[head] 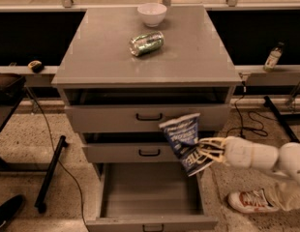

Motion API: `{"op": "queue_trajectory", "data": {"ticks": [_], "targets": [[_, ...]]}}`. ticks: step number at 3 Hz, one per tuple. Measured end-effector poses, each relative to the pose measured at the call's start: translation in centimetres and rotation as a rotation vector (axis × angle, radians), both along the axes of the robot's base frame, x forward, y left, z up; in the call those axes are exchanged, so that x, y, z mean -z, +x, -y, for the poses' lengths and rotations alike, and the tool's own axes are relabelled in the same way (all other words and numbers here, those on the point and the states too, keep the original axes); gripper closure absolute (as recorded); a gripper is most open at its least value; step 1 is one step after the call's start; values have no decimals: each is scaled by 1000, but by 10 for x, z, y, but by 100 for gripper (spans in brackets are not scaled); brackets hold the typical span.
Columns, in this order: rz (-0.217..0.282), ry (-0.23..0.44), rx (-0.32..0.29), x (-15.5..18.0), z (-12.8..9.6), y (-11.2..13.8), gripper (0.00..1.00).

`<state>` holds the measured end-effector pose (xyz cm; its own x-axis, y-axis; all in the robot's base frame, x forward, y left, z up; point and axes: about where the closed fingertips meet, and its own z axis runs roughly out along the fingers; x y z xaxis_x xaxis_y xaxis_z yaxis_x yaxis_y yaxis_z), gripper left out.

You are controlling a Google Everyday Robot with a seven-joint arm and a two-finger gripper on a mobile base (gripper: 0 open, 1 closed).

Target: Pick blue chip bag from bottom drawer and place on counter

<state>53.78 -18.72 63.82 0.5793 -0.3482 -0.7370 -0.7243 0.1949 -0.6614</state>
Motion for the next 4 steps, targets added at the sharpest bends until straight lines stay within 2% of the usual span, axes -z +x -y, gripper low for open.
{"op": "queue_trajectory", "data": {"ticks": [1, 2, 3, 4], "targets": [[145, 10, -71, -99, 10, -18, 100], [215, -46, -97, -168, 6, -23, 100], [188, -152, -43, -215, -13, -12, 100], [129, -170, 120, -257, -19, 43, 100]]}}
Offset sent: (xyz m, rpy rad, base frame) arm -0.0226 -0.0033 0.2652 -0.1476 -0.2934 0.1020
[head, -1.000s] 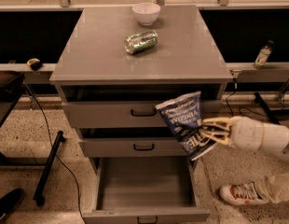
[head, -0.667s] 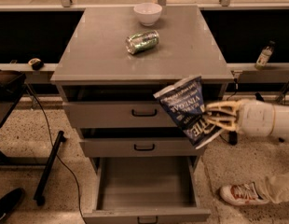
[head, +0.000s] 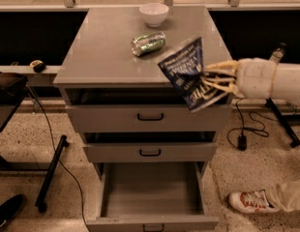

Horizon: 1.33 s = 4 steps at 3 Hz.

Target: Pick blue chip bag from bottom drawer and place on counter

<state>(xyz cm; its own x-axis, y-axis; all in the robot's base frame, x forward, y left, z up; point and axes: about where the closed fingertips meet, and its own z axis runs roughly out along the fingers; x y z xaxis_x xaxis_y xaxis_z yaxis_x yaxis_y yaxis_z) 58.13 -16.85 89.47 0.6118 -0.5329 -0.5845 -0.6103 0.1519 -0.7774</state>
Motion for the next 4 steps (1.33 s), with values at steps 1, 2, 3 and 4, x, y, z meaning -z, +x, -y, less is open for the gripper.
{"op": "queue_trajectory", "data": {"ticks": [1, 2, 3, 4], "targets": [[-74, 58, 101, -34, -4, 54, 100], [-190, 128, 232, -55, 4, 105, 98], [-254, 136, 363, -46, 17, 135, 76], [-323, 144, 438, -26, 38, 155, 45]]}}
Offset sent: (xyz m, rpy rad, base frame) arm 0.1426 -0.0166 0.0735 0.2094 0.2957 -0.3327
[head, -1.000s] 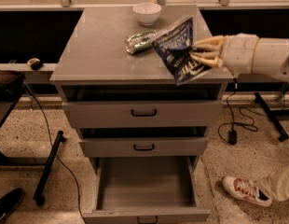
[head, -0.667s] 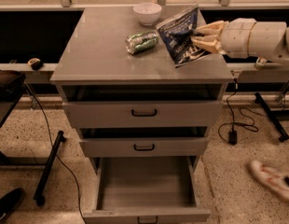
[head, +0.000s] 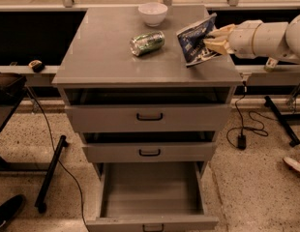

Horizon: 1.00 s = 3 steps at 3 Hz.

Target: Pick blue chip bag from bottom drawer and place on counter

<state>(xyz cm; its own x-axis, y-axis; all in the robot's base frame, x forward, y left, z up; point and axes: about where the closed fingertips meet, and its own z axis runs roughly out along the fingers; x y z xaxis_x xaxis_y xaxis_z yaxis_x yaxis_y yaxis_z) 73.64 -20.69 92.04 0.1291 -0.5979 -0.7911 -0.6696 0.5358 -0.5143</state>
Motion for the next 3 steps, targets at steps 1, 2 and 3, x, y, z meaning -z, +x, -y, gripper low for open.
{"op": "queue_trajectory", "data": {"ticks": [1, 2, 3], "targets": [[0, 0, 0, 0, 0, 0, 21], [0, 0, 0, 0, 0, 0, 1], [1, -2, -1, 1, 0, 0, 0]]}}
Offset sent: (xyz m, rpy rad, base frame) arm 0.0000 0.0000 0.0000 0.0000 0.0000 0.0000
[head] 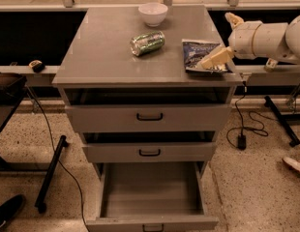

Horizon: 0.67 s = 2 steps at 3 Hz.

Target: Pick blue chip bag from bottom drawer and place on counter

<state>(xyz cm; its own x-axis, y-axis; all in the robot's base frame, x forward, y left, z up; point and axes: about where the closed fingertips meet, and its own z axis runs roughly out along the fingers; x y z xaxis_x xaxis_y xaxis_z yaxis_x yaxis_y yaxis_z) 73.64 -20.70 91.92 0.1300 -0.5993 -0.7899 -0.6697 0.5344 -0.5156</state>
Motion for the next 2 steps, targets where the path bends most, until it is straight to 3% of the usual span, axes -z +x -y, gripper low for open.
{"op": "queue_trajectory", "data": {"ticks": [1, 2], "targets": [[-19, -78, -6, 3, 24, -12, 0], [-80, -210, 8, 18, 92, -50, 0]]}}
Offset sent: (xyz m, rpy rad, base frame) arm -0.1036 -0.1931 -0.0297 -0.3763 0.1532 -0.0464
